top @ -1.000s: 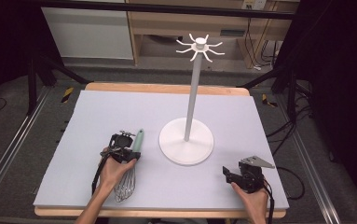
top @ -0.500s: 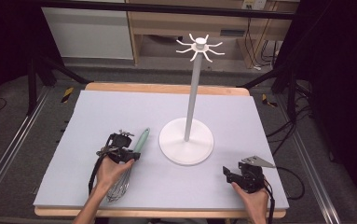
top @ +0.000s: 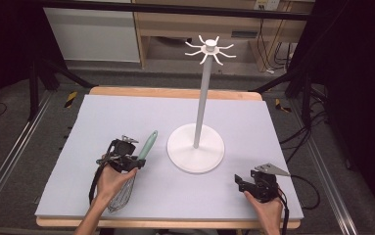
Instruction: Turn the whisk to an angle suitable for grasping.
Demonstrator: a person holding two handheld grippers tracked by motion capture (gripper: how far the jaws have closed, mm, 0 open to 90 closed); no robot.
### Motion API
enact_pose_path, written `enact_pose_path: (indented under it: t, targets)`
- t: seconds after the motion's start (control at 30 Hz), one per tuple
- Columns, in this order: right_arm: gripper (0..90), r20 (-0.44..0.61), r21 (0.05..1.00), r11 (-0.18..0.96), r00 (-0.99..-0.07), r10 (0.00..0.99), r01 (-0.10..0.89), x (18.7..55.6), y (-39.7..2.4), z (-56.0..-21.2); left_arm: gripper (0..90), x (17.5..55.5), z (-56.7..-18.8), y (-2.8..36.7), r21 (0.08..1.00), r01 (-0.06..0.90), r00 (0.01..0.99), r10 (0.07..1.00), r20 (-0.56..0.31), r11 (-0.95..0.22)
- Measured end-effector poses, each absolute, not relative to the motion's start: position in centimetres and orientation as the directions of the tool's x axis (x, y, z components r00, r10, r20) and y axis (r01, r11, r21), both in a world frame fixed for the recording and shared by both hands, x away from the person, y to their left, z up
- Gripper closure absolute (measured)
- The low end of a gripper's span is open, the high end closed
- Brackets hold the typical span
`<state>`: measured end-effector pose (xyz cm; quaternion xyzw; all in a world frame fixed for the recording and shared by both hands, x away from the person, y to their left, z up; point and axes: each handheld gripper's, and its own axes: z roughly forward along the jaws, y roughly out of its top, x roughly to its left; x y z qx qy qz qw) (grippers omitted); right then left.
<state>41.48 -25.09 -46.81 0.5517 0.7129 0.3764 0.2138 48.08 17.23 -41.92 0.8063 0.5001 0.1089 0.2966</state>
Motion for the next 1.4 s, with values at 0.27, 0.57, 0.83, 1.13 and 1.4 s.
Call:
enact_pose_path:
  t: [0.27, 0.57, 0.83, 1.13, 1.4]
  targets:
    - [33.1, 0.112, 0.774, 0.104, -0.297, 0.948, 0.624, 41.5, -25.1, -46.8, 68.9, 47.1, -40.0, 17.9, 0.641, 0.701, 0.504, 0.854, -0.134, -0.313]
    - [33.8, 0.114, 0.780, 0.098, -0.295, 0.949, 0.618, 41.4, -25.3, -46.7, 68.9, 46.0, -38.0, 18.4, 0.708, 0.644, 0.529, 0.838, -0.137, -0.290]
    - [34.6, 0.113, 0.791, 0.088, -0.286, 0.951, 0.605, 41.3, -25.3, -46.7, 68.9, 45.3, -36.6, 18.9, 0.782, 0.576, 0.548, 0.822, -0.151, -0.240]
    - [34.7, 0.105, 0.809, 0.081, -0.279, 0.955, 0.582, 41.2, -25.3, -46.7, 68.9, 44.8, -35.1, 19.5, 0.855, 0.487, 0.571, 0.805, -0.158, -0.177]
    - [34.6, 0.099, 0.818, 0.077, -0.271, 0.958, 0.570, 41.2, -25.5, -46.7, 68.8, 44.5, -33.9, 19.6, 0.889, 0.433, 0.581, 0.799, -0.152, -0.146]
